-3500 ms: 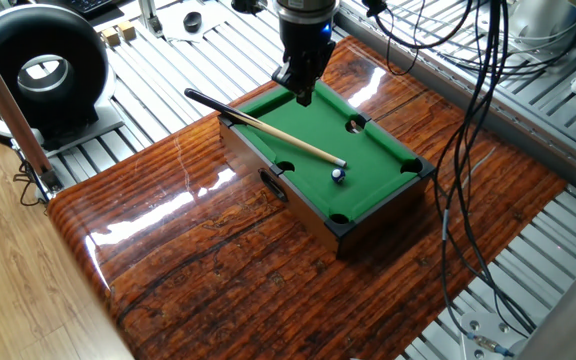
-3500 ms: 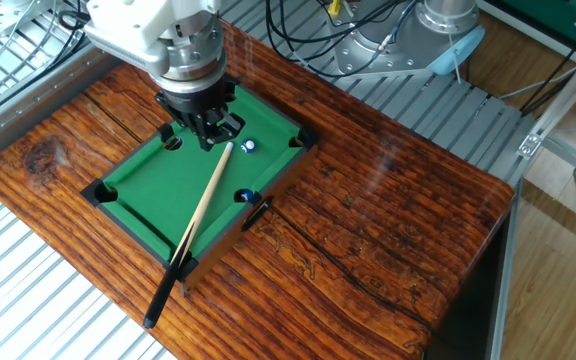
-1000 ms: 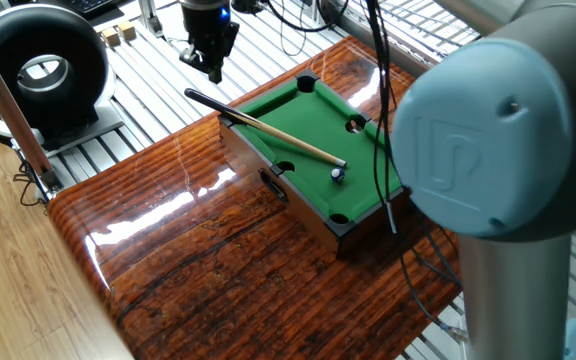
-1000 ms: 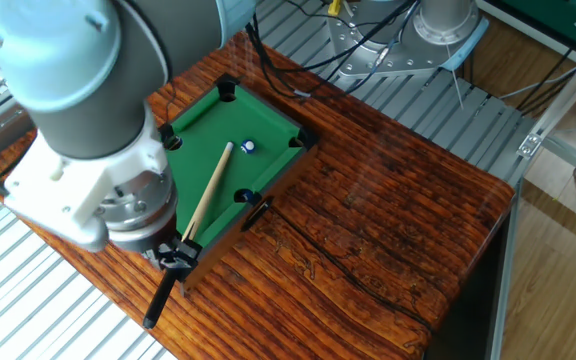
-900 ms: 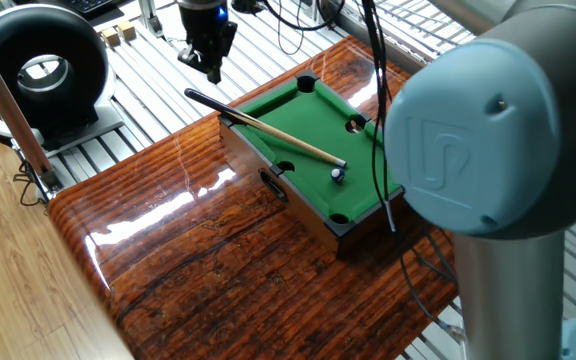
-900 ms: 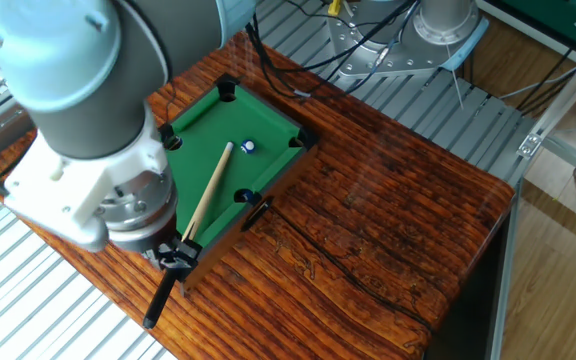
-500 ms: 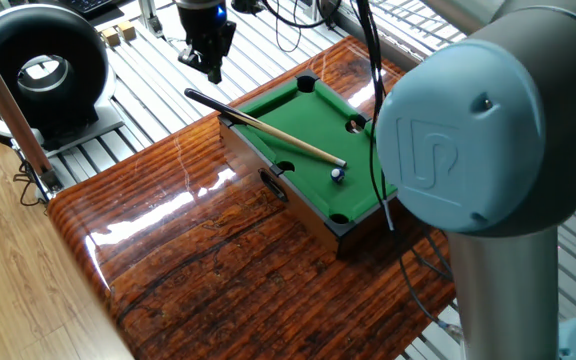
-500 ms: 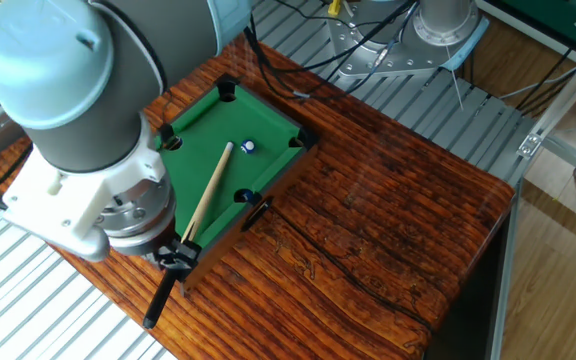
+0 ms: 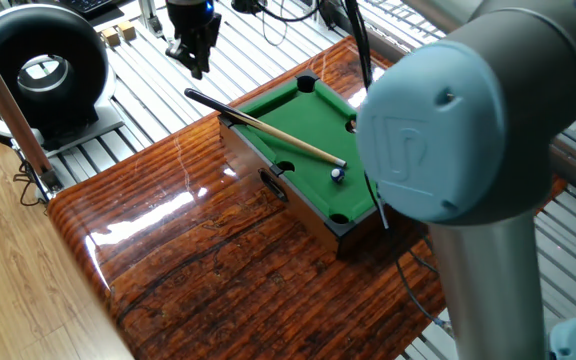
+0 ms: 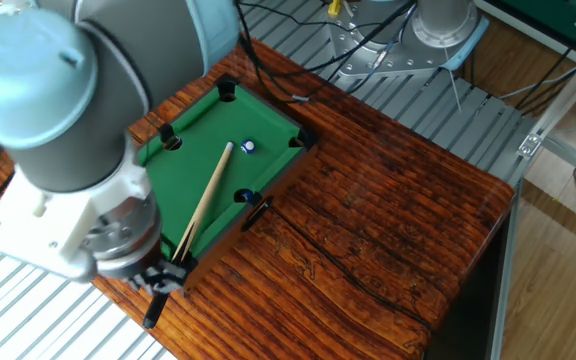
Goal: Hit the pool ball
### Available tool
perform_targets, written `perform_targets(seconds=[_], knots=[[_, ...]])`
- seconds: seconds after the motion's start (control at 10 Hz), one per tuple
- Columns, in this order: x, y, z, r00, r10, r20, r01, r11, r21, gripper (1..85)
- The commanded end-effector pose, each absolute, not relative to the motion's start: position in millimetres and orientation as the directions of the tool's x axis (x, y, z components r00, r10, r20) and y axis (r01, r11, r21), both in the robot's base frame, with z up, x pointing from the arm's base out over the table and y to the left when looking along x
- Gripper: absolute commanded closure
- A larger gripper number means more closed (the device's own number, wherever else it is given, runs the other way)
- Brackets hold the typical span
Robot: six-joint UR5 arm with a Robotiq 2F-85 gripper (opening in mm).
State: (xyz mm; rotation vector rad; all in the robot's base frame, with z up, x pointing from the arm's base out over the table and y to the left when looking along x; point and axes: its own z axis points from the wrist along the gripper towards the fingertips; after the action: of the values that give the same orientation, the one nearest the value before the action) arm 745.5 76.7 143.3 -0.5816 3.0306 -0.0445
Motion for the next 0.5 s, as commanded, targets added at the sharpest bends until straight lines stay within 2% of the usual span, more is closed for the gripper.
perform_targets(seconds=[0.0, 0.2, 0.4], knots=[[772.1, 67.7, 132.6, -0.893, -0.446, -0.064, -0.446, 0.895, -0.013, 56.3], [785.6, 61.7, 118.7, -0.886, -0.458, -0.063, -0.456, 0.889, -0.045, 54.3], [791.2, 65.6, 110.9, -0.887, -0.456, -0.073, -0.455, 0.890, -0.033, 54.3]])
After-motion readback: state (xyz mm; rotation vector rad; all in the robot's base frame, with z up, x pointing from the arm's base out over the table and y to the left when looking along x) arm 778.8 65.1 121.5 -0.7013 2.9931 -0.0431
